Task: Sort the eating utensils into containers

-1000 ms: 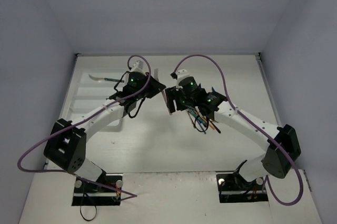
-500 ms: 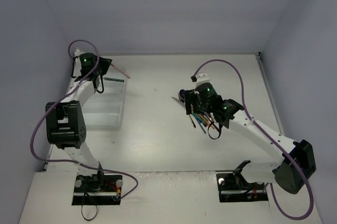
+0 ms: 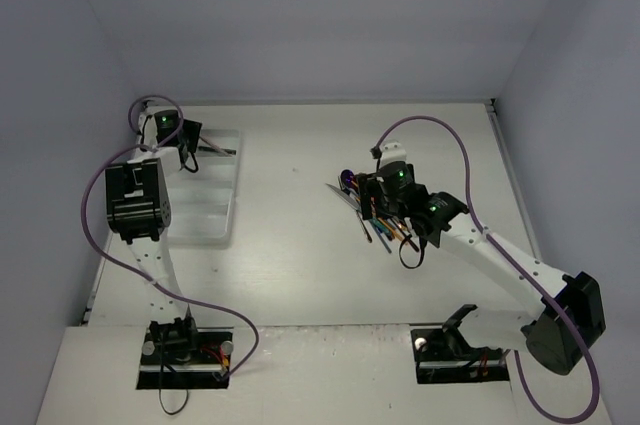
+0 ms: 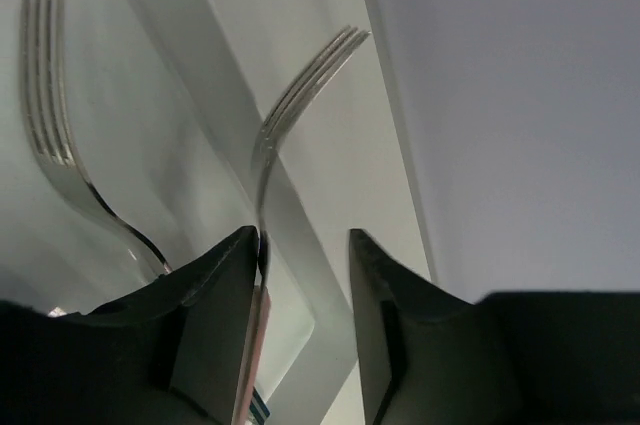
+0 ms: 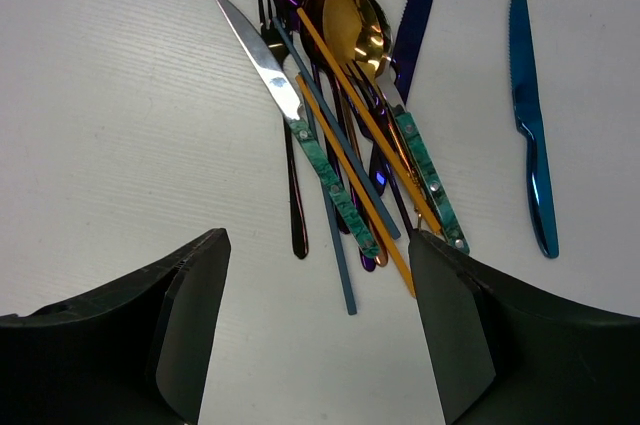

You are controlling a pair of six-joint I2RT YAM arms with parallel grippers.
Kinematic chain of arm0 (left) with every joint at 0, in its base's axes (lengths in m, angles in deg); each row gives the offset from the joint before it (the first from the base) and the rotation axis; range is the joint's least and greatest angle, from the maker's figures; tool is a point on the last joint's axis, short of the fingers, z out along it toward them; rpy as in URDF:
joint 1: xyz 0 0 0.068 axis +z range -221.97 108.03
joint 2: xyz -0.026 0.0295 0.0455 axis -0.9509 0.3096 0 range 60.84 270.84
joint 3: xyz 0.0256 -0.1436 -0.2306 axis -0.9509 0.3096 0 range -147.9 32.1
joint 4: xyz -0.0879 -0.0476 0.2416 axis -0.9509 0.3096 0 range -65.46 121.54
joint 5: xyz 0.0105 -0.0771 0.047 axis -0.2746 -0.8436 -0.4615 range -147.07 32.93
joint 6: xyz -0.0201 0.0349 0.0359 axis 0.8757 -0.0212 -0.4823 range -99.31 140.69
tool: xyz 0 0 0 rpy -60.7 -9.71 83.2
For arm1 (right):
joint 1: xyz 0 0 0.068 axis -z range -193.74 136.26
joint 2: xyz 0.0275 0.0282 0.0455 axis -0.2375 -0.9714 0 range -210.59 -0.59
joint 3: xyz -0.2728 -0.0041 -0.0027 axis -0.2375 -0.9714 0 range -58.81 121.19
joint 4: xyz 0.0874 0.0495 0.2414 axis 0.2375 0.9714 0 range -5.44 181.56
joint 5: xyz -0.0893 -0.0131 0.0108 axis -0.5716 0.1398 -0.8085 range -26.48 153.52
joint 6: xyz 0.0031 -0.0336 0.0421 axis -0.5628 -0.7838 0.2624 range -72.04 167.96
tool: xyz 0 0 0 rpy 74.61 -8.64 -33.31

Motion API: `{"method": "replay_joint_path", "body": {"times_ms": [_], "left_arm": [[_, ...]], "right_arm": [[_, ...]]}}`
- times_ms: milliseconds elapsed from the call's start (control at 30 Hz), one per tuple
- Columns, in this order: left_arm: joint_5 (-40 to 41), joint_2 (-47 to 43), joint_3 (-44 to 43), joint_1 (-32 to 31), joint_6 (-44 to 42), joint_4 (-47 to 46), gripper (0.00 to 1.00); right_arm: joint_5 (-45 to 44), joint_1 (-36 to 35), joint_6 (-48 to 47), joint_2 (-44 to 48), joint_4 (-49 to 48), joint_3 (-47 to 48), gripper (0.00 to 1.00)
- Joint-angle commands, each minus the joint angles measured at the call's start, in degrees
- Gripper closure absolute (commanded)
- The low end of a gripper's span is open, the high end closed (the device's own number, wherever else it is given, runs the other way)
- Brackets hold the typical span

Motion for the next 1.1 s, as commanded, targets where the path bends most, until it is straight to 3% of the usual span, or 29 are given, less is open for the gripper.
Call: {"method": "replay_joint_path", "body": {"times_ms": [0,233,333,533,767,900,1067], "left_arm": [[2.9,-5.7,-0.7,1.1,1.5,-4.5,0.48],[3.8,-11.6,4.6,1.5,-0.3,-4.5,0.32],[0.5,-15.6,5.0,1.5,-2.8,-4.1,0.24],[1.0,-20.7,2.7,1.5,-13.1,9.3,0.18],[-1.0,-27.9,1.2,0.6,-24.9,26.4,0.18],[-4.2,-34.4,3.7,-4.1,-32.9,33.0,0.18],[-10.2,-43.7,10.2,-17.0,-38.2,38.3,0.18]], "right_arm": [[-2.8,0.7,-1.3,0.3,-0.4,0.3,0.30],[-4.5,1.1,-3.2,-1.6,-0.1,1.1,0.30],[-5.0,1.7,-3.5,-2.6,0.1,1.3,0.32],[-2.2,3.1,-3.2,-6.8,0.5,2.3,0.37],[0.4,4.0,-2.0,-10.8,0.9,3.8,0.40],[2.6,4.5,-2.8,-13.8,0.9,4.6,0.41],[5.0,4.8,-3.3,-19.2,0.7,6.0,0.46]]}}
